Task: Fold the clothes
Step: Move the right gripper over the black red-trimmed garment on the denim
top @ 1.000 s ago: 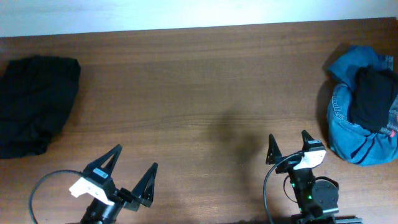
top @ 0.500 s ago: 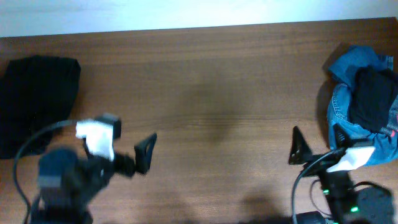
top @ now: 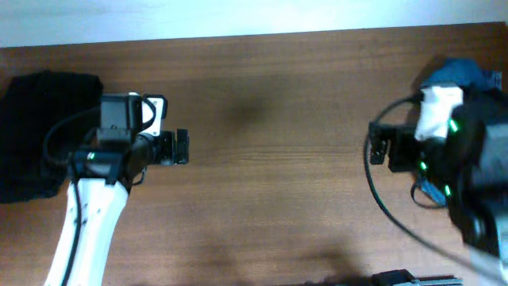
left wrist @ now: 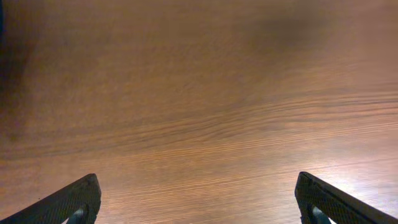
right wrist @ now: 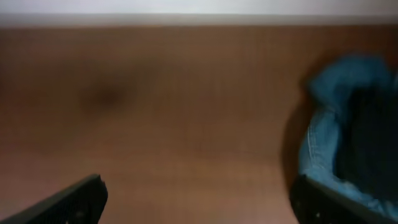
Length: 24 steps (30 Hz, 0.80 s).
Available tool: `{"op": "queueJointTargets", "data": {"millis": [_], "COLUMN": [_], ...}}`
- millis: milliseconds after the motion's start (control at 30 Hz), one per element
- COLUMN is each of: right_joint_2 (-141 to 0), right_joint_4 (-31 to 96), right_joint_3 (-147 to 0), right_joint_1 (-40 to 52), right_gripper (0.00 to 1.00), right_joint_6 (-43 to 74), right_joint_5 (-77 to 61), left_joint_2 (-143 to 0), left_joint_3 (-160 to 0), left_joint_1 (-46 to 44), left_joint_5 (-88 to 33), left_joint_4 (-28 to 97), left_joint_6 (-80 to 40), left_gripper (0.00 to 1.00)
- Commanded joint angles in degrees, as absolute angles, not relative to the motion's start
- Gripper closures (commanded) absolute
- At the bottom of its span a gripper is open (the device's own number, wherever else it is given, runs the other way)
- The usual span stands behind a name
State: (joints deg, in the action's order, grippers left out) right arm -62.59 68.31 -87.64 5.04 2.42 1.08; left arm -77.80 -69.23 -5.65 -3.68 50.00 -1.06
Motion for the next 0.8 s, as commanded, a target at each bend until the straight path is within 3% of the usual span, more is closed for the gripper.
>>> {"op": "queueJointTargets", "data": {"millis": [0, 300, 433, 500, 567, 767], "right_joint_2": [-67.3, -72.8, -75.1, -76.9, -79.3, -88.3], "right_joint_4": [72.2, 75.3, 75.3, 75.2, 74.8, 71.7], "right_joint_3": [-94.6, -100.6, -100.6, -100.6, -100.6, -100.6], "right_joint_1": [3.0, -13.6, -21.2, -23.8, -25.8, -31.7], "right_gripper": [0.01, 0.01, 0.01, 0.01, 0.07, 0.07], "right_joint_6": [-3.0, -2.0, -1.5, -1.5, -1.5, -1.5], "right_joint_5": [2.2, 1.7, -5.0, -6.8, -7.2, -7.2], "left_joint_2": [-81.8, -91.4, -94.0, -95.0, -95.7, -96.2], "left_joint_3": [-70.4, -70.4, -70.4, -70.4, -70.4, -70.4], "left_joint_1": [-5.5, -5.5, -5.5, -5.5, -5.5, -5.5], "left_joint_5": [-0.6, -0.6, -0.6, -0.6, -0.6, -0.6], "left_joint_4": [50.2, 50.2, 50.2, 50.2, 50.2, 50.2], "left_joint_6": [-0.2, -0.2, -0.2, -0.2, -0.2, -0.2], "left_gripper": [0.01, 0.01, 0.01, 0.01, 0.00, 0.01]}}
